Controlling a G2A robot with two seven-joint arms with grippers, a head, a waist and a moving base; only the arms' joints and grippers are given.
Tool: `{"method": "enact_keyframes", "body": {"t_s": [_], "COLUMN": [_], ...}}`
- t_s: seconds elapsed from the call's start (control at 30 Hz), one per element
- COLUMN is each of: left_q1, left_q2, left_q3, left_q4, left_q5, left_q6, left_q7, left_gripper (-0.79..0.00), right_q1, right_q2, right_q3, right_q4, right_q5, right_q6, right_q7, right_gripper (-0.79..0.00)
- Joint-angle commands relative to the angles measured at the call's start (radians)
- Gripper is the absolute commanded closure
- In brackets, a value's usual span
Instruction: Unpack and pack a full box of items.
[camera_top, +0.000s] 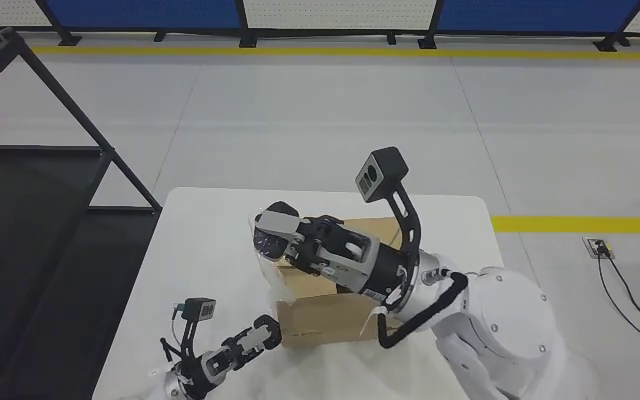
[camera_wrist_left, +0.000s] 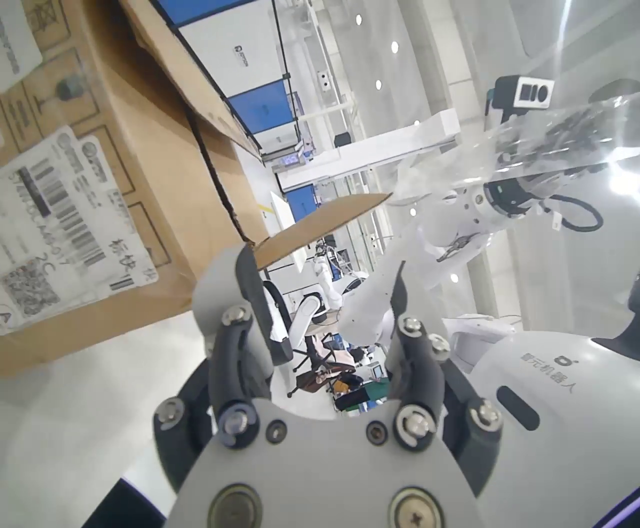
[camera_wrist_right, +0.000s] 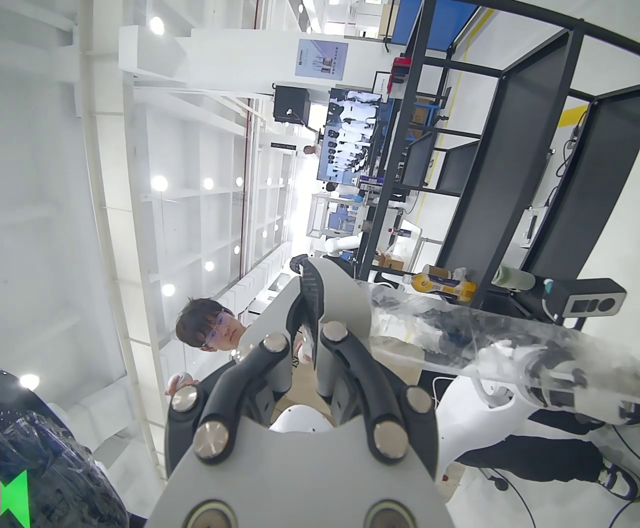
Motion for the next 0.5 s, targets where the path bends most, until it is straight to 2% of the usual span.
{"method": "enact_keyframes", "body": {"t_s": [0.0, 0.2, 0.47], "left_q1": [-0.01, -0.019, -0.008], "left_q2": [0.001, 0.004, 0.01], "left_q3": [0.026, 0.047, 0.03], "left_q4": [-0.001, 0.007, 0.007], "left_q5": [0.012, 0.02, -0.003], "left_q6": [0.012, -0.011, -0.035], "left_q7": [-0.021, -0.002, 0.029], "left_gripper": [0.0, 0.0, 0.0], "right_q1": [-0.005, -0.012, -0.005], "right_q2": [0.0, 0.0, -0.003], "right_q3": [0.004, 0.009, 0.014], "right_q4": [-0.001, -0.003, 0.013], "right_q5": [-0.001, -0.003, 0.003], "right_q6": [0.001, 0.009, 0.009], "right_q7": [0.004, 0.009, 0.021], "right_gripper": [0.0, 0.0, 0.0]}}
